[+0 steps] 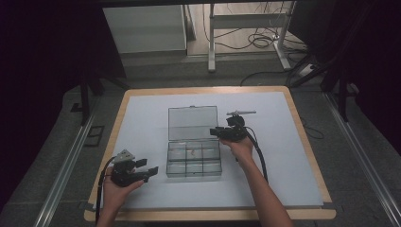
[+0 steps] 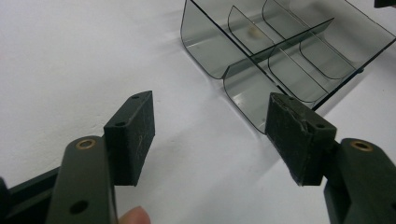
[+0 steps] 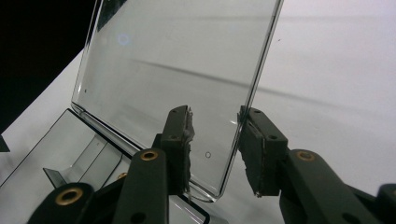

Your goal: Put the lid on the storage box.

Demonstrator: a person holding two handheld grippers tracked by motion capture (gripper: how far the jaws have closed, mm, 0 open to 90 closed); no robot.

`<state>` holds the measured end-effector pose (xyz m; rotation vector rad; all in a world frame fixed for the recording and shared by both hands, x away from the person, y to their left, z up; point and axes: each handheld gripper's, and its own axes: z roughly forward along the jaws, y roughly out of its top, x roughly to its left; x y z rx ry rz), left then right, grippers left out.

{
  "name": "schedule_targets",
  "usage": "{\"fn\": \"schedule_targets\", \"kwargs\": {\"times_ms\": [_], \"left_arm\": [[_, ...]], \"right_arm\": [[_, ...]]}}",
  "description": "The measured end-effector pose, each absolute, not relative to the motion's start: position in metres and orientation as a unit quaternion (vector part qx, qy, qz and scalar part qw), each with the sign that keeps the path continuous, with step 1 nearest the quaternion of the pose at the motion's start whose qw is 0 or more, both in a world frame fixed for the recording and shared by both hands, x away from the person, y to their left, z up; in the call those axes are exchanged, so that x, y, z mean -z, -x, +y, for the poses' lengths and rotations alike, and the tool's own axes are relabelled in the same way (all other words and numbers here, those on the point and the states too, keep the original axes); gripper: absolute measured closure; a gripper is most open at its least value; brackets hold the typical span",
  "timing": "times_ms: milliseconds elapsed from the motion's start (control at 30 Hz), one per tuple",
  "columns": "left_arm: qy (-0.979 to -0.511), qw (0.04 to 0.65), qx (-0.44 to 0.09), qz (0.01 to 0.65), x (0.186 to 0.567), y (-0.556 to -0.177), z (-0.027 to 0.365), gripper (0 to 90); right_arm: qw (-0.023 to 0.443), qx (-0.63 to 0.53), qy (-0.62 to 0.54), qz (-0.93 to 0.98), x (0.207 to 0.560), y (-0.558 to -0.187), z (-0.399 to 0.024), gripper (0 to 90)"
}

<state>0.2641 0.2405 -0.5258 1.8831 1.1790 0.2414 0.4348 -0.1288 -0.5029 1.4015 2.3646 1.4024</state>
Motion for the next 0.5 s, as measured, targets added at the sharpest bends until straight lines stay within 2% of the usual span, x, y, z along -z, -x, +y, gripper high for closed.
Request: {"fn": "schedule_targets", "kwargs": {"times_ms": [500], "left_arm": [[-0.758, 0.437, -0.097, 0.474, 0.5260, -0.2643, 0.2406, 33.8]], "right_arm": [[0.042, -0.470, -0.446, 0.761, 0.5020, -0.4296, -0.1310, 67.4]]}}
